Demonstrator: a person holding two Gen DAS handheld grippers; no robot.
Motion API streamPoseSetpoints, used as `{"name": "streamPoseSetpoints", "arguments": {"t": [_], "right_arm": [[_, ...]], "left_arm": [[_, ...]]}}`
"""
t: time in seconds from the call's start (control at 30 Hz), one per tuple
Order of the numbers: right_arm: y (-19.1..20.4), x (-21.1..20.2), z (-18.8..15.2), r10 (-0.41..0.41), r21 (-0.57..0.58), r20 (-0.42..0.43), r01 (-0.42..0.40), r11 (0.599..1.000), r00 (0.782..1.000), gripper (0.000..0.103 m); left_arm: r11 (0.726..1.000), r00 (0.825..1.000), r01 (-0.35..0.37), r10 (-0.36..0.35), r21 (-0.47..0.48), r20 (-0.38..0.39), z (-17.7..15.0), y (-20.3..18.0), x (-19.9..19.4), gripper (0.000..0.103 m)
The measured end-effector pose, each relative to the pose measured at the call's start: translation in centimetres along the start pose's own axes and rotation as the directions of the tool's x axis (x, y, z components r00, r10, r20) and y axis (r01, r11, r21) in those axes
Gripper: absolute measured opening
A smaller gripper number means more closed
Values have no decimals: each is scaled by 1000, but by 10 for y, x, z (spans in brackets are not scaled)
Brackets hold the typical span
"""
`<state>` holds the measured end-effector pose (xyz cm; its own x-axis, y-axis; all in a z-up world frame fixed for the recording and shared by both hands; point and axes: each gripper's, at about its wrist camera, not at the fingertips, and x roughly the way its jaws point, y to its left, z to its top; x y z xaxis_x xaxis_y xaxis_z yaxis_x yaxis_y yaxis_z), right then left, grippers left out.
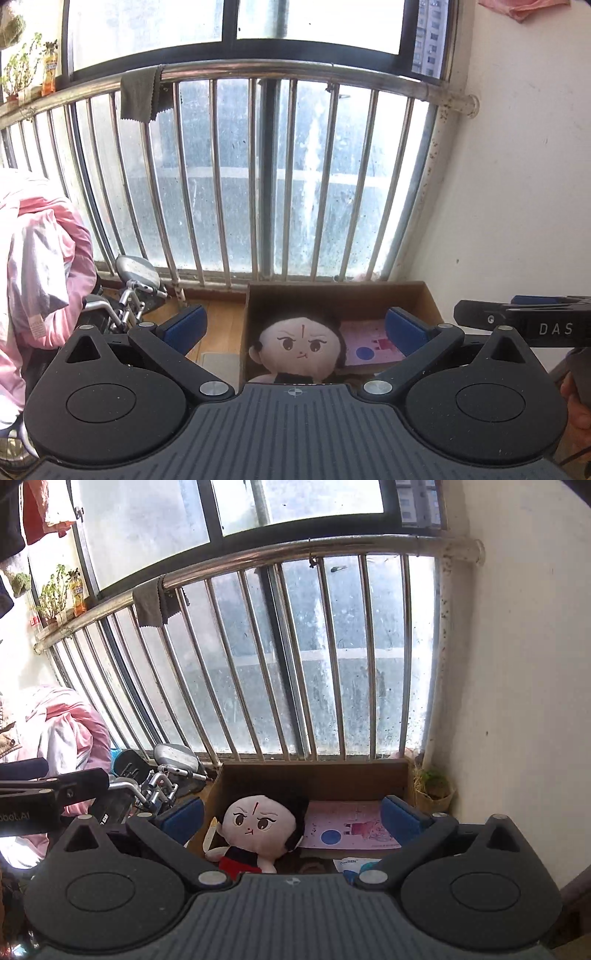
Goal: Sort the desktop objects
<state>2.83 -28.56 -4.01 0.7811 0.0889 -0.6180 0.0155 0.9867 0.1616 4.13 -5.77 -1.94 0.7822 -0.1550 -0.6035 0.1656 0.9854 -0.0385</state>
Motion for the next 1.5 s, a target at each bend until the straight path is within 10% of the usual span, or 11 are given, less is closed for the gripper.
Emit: {"name": "streamPoseSetpoints", "arguments": {"t": [0.33,0.57,0.8,1.5], "right_arm": [[26,-50,-9,-136,-60,56,139,988,989,103],[34,-29,-24,-176,-21,-188,175,984,966,103],[41,-17,-41,-194,-10,-323,202,979,926,103],[38,-1,-38,-225,-15,-386,238,971,895,103]], "left_arm": [[996,994,-88,86,24,68,3,-21,-31,103],[999,993,16,-21,-51,-114,-11,-22,-29,103],[996,964,-34,10,-86,-266,-25,-15,-18,103],[997,946,-65,47,-44,-322,-28,-16,-4,103]]}}
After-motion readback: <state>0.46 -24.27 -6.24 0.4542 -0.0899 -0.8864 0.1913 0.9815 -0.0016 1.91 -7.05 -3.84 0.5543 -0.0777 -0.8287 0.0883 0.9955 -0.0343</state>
